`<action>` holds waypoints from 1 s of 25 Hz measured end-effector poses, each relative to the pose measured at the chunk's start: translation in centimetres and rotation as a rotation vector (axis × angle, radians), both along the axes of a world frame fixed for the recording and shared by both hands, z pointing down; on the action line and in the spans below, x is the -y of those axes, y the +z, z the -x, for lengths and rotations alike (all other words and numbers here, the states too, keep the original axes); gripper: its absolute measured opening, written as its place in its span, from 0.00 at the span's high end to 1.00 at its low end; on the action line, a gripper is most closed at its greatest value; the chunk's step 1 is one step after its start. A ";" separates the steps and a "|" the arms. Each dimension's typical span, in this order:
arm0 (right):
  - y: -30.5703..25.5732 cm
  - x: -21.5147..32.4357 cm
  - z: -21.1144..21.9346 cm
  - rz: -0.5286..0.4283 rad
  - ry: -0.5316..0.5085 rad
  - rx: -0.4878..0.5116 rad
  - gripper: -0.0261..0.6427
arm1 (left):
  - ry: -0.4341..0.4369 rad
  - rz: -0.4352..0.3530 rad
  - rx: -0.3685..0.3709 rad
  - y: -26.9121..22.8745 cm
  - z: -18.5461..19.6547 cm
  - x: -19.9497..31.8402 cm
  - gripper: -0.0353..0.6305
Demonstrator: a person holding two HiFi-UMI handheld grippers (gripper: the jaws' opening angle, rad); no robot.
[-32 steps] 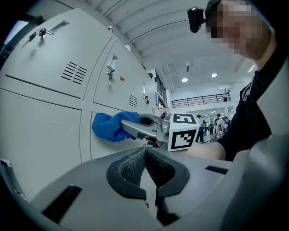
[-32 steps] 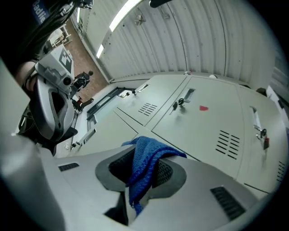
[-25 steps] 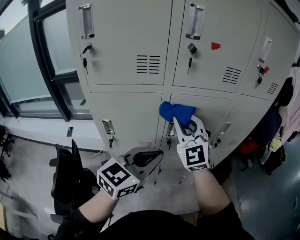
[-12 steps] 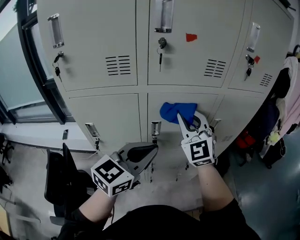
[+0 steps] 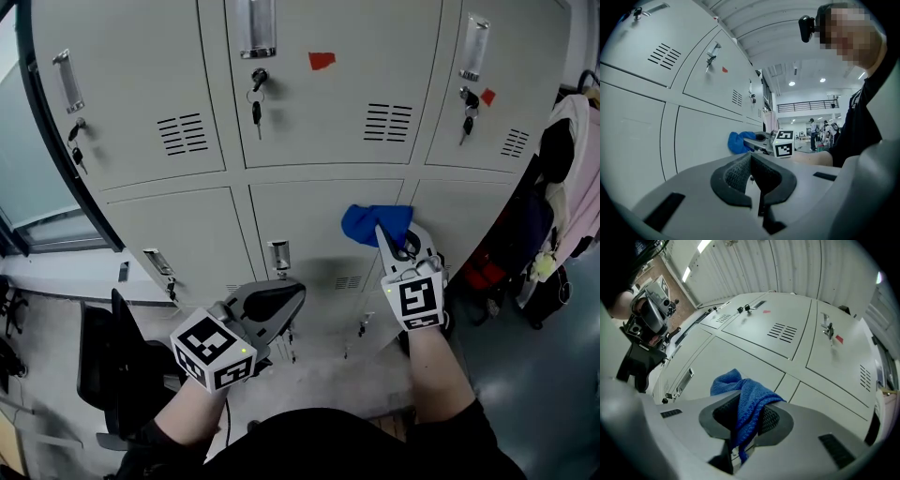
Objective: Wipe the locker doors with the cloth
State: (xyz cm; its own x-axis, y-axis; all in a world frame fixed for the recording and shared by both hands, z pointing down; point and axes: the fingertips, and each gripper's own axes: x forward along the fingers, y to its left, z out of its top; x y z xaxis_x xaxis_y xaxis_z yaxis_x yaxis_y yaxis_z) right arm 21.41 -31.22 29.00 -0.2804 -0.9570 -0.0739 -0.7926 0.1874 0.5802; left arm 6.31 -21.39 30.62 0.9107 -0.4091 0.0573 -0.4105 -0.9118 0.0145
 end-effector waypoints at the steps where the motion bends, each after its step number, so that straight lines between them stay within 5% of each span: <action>1: 0.0 -0.1 -0.6 0.002 0.009 0.005 0.86 | -0.007 0.002 -0.004 0.0 0.1 0.1 0.94; 7: 0.1 -1.0 -1.6 0.029 0.030 0.068 0.86 | -0.045 0.011 -0.011 0.3 1.8 0.2 0.94; 17: 1.0 -3.3 13.2 0.045 -0.250 0.052 0.86 | -0.103 0.012 -0.011 0.5 7.5 -1.2 0.94; 25: 4.2 -1.5 19.2 0.105 -0.306 0.036 0.86 | -0.124 0.034 -0.012 1.5 10.2 -2.0 0.94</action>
